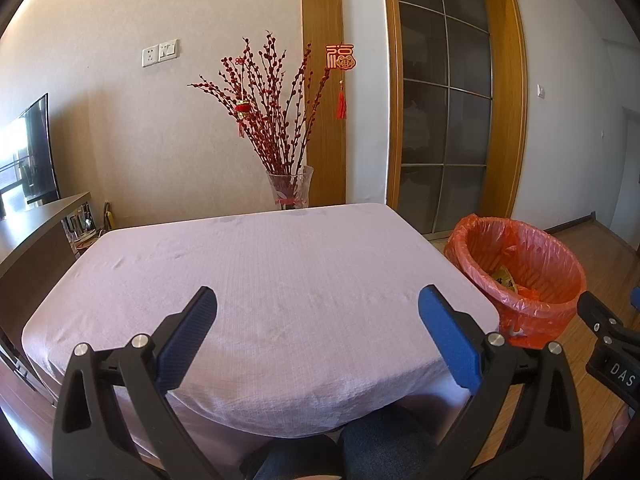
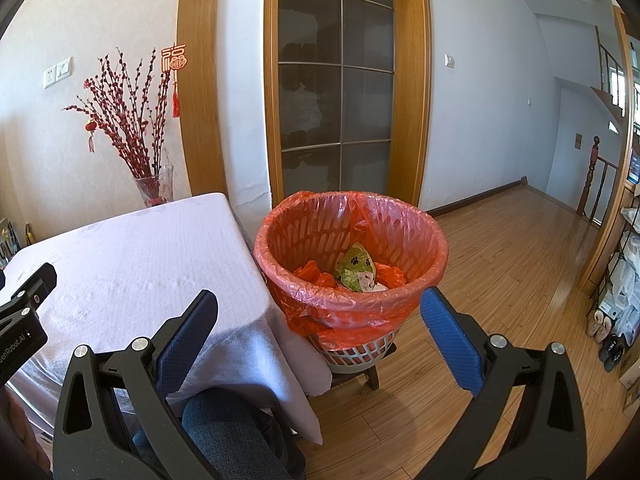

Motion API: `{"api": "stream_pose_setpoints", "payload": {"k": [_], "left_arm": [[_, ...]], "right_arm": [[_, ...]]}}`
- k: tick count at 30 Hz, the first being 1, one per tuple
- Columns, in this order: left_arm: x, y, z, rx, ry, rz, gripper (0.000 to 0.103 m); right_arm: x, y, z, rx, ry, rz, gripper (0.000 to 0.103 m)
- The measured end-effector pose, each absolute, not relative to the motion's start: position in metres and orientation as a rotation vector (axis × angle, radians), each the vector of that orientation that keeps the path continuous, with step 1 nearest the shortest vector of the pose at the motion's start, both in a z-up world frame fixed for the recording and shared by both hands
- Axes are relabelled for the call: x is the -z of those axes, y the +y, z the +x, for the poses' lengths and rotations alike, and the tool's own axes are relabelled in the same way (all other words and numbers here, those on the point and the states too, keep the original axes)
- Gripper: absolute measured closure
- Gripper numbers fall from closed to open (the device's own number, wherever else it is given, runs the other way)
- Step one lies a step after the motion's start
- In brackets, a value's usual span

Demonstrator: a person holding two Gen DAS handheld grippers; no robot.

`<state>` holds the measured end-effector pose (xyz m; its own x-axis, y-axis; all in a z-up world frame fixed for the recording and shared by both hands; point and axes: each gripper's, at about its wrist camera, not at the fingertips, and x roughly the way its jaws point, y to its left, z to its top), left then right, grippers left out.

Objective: Collect trash

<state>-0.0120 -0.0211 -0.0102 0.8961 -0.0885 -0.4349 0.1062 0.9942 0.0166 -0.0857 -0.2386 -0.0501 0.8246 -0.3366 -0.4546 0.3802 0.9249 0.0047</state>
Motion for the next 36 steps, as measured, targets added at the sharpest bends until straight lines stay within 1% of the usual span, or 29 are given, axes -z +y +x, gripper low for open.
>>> {"api": "stream_pose_setpoints", "payload": {"k": [36], "left_arm": [[0.0129,-0.0202,-0.0084,0.104,0.467,0.044,0.004]], "right_arm": [[0.0566,-0.239,-0.0855,0.373,0.471,0.093,0.002]]}}
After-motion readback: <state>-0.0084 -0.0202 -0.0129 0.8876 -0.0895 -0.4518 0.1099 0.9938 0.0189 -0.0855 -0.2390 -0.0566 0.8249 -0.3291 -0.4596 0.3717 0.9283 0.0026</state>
